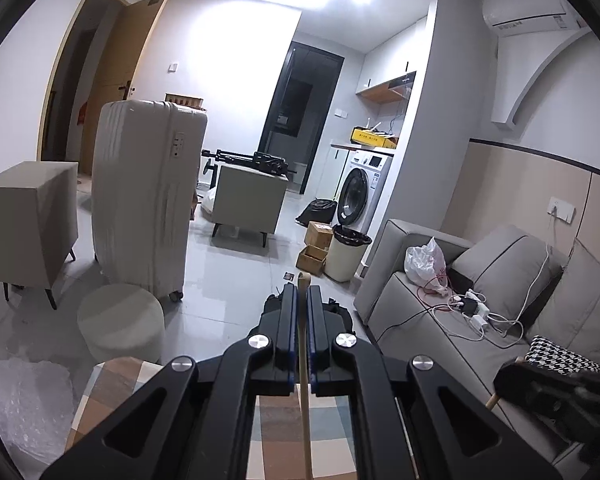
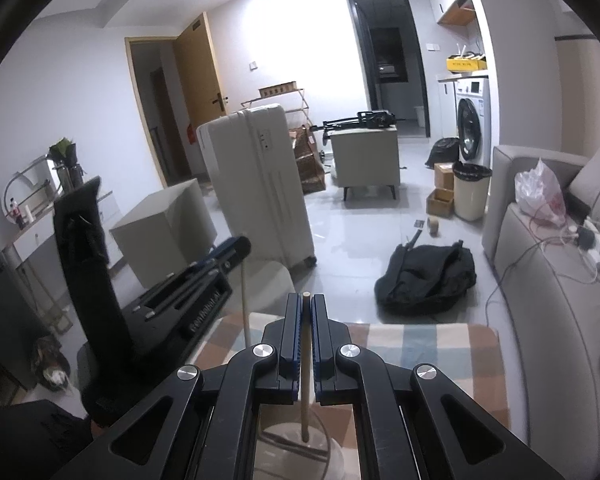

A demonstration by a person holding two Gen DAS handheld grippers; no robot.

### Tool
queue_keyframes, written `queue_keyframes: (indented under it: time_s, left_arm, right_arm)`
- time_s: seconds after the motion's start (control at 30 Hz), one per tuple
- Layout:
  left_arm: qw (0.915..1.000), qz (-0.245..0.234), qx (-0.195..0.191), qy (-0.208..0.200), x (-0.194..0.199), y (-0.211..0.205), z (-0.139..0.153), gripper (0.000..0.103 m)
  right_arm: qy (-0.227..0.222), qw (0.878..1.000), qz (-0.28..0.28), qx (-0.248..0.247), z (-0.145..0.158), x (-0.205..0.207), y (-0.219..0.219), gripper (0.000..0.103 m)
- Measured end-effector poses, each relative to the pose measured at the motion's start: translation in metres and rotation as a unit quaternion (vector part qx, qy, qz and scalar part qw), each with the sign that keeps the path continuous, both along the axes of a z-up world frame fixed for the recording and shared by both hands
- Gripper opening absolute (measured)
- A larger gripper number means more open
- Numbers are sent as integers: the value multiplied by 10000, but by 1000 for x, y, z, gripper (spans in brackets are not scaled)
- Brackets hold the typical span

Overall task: Organize utensils
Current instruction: 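Carry the chopstick over the white holder and lower it into a compartment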

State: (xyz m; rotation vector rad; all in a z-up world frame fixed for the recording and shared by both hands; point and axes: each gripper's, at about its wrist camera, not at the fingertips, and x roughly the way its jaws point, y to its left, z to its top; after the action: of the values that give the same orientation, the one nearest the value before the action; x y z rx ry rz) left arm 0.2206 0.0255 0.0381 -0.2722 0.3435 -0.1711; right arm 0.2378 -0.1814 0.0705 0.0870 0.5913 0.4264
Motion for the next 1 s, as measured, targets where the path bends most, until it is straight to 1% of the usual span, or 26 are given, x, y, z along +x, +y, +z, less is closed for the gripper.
queue_keyframes:
  time_s: [0.13, 0.2, 0.33, 0.47, 0.53, 0.63, 0.73, 0.87, 1.0]
  left_arm:
    - [10000, 4, -11, 37, 7, -2, 8, 0]
    - [10000, 23, 29, -24, 12, -7, 11, 0]
    - [9998, -69, 157, -116, 18, -20, 6, 0]
    - [9994, -73, 293, -160, 12, -25, -9, 0]
    - [9991, -79, 362, -207, 8, -25, -12, 0]
    - [9987, -81, 411, -299, 5, -23, -10, 0]
    - [9988, -108, 370, -305, 4, -19, -3, 0]
    - [9981, -115, 479, -382, 0, -22, -2, 0]
    - [9986, -145, 388, -338, -5, -19, 1, 0]
  right_arm:
    - [29, 10000, -54, 29, -3, -1, -3, 4]
    - [-4, 10000, -58, 78, -2, -1, -4, 4]
    - [-84, 9998, -91, 136, -1, -3, -8, 4]
    - [-12, 9999, -63, 145, -8, -2, -7, 4]
    - [60, 9998, -46, 180, -11, -1, -7, 4]
    - [75, 9998, -38, 206, -11, 0, -9, 4]
    - [56, 9997, -43, 225, -11, -1, -10, 4]
    - [76, 9997, -53, 236, -13, -2, -11, 4]
    - [91, 9997, -5, 223, -14, -3, -9, 4]
